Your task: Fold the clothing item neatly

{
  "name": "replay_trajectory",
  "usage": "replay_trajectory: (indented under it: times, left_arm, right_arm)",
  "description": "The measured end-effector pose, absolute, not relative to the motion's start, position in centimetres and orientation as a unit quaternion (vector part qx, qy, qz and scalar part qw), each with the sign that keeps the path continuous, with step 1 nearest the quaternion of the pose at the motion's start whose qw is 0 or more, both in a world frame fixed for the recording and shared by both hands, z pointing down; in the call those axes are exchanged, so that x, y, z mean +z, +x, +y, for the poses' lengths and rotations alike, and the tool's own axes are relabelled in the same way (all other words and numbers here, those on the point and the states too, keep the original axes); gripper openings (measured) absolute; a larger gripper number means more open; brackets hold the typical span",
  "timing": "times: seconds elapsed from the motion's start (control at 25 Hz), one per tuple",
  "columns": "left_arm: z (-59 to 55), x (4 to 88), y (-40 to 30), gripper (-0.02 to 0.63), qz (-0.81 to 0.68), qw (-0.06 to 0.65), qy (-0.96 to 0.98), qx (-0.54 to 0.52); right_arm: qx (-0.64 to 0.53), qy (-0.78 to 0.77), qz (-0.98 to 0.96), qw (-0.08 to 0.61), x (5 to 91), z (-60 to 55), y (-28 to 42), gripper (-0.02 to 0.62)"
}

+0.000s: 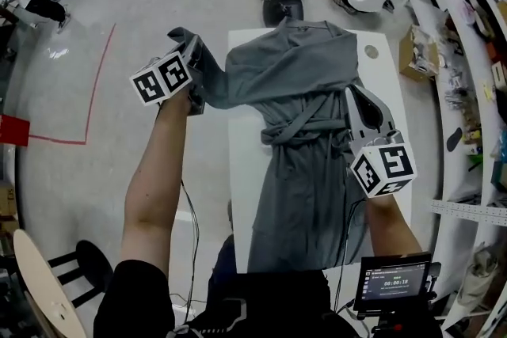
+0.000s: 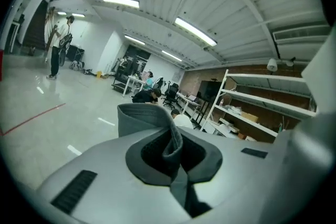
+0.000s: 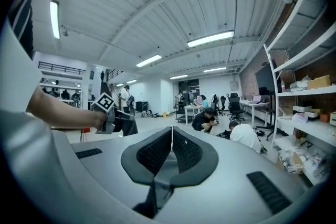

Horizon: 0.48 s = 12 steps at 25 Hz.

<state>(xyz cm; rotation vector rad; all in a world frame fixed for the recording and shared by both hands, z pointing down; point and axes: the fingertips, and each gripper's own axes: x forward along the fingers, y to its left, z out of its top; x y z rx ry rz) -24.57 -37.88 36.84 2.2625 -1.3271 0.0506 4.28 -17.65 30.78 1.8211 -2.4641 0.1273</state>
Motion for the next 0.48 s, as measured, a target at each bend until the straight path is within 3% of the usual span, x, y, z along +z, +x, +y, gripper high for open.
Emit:
replay_trajectory:
  times: [0.12, 0.24, 0.4, 0.48]
  left_arm:
    - [-38.8, 35.1, -19.0, 0.005, -0.486, 0.235, 0.84, 0.055]
    - [-38.9, 36.3, -9.1, 0.005, -0.456, 0.208, 0.858, 0.115]
    - [-37.5, 43.9, 10.0, 0.005, -0.386, 0.158, 0.876, 0.243]
    - [-36.5, 48.0, 15.0, 0.005, -0.37, 0.137, 0.868, 0.302]
  right_arm:
    - [0.042, 0.593, -0.803, 0.027, 30.8, -16.9, 7.7, 0.009]
    - [0.049, 0.611, -0.79, 0.021, 32.1, -15.6, 13.6, 0.009]
    - [0.071, 0.64, -0.765, 0.017, 36.0, -13.1, 23.2, 0.009]
    - [0.084, 0.645, -0.759, 0.011, 37.4, -12.0, 26.2, 0.009]
